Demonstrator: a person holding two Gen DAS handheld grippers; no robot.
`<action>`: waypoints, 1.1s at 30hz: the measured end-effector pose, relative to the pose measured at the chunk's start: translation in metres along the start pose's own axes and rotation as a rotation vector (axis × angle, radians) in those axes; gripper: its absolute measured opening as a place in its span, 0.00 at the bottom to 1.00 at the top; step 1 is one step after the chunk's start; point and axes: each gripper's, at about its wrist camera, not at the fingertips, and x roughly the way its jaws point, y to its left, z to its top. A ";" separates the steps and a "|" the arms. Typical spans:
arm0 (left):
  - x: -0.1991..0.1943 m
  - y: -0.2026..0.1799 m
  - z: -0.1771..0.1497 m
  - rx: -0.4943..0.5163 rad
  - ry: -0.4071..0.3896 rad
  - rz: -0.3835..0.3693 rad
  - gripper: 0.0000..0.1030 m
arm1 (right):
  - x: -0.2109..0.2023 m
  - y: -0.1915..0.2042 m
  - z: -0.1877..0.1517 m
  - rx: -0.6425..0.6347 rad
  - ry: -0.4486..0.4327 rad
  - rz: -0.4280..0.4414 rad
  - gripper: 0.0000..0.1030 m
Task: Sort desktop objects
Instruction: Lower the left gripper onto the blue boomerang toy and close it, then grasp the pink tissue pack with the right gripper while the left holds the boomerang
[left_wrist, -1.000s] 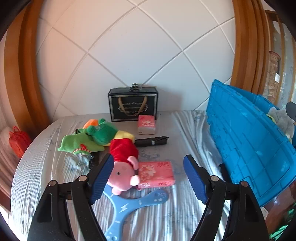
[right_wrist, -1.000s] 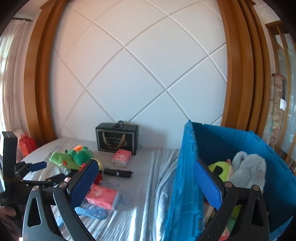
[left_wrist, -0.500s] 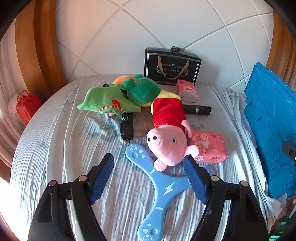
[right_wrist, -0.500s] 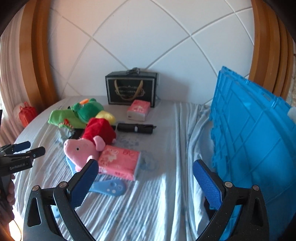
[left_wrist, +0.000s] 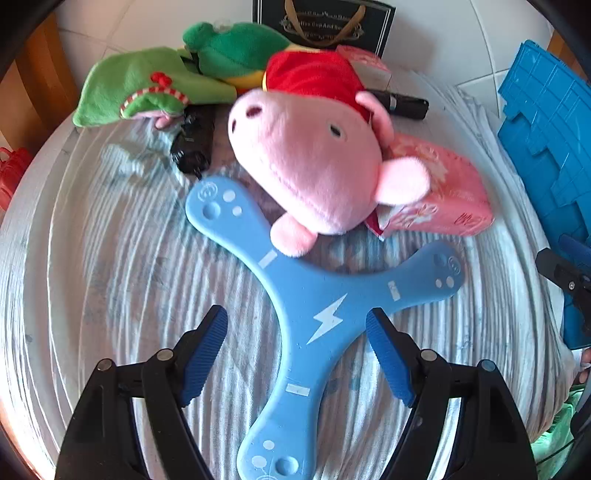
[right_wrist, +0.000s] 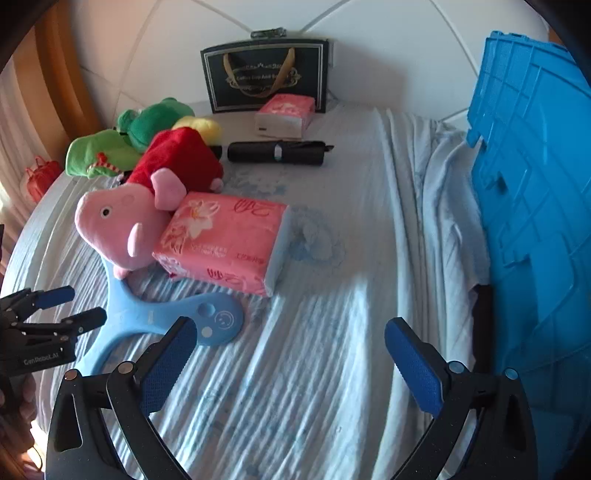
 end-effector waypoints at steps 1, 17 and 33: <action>0.005 0.000 -0.003 -0.002 0.019 -0.002 0.75 | 0.006 0.001 -0.001 0.000 0.016 0.006 1.00; 0.007 0.024 -0.023 -0.028 -0.026 0.058 0.45 | 0.024 -0.005 -0.009 0.041 0.077 0.058 1.00; 0.004 0.069 -0.015 -0.089 -0.041 0.187 0.43 | 0.050 0.012 0.060 -0.036 0.034 0.077 1.00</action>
